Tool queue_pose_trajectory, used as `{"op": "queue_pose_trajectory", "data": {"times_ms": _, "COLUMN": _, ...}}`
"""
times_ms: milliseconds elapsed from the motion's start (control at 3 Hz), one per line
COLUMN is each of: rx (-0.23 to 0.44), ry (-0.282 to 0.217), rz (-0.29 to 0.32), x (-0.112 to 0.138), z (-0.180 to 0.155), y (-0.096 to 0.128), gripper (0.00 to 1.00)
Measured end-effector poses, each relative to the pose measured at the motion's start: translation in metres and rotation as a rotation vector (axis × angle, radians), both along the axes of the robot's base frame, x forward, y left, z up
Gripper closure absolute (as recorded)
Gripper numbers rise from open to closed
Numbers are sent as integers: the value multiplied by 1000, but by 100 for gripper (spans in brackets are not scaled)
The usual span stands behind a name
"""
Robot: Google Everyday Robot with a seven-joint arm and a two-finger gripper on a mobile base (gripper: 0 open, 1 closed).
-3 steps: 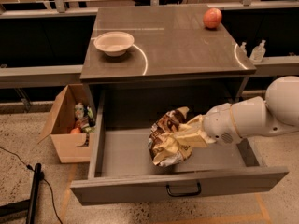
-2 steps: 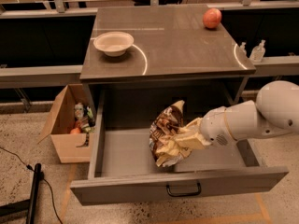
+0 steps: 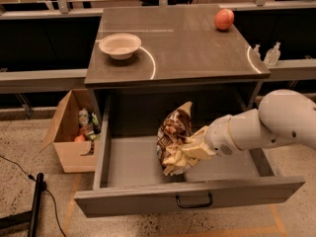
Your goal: Place brown chip bag into top drawer
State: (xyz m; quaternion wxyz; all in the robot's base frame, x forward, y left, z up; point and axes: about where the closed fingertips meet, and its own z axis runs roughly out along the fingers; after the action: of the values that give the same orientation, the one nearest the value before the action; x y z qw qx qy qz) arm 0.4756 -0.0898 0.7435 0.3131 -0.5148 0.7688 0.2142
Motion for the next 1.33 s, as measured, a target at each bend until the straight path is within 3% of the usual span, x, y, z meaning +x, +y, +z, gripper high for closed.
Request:
{"op": "queue_pose_trajectory", "data": {"times_ms": 333, "rx": -20, "ry": -6, "rz": -29, "x": 1, "z": 3, "y": -2, "gripper": 13}}
{"op": "queue_pose_trajectory", "data": {"times_ms": 667, "rx": -26, "ry": -42, "rz": -74, "x": 10, "z": 26, "y": -17, "gripper": 11}}
{"op": "queue_pose_trajectory", "data": {"times_ms": 1000, "rx": -67, "ry": -90, "rz": -118, "x": 17, "z": 58, "y": -50, "gripper": 34}}
{"op": "queue_pose_trajectory", "data": {"times_ms": 1333, "rx": -139, "ry": -143, "rz": -176, "x": 17, "z": 100, "y": -101, "gripper": 64}}
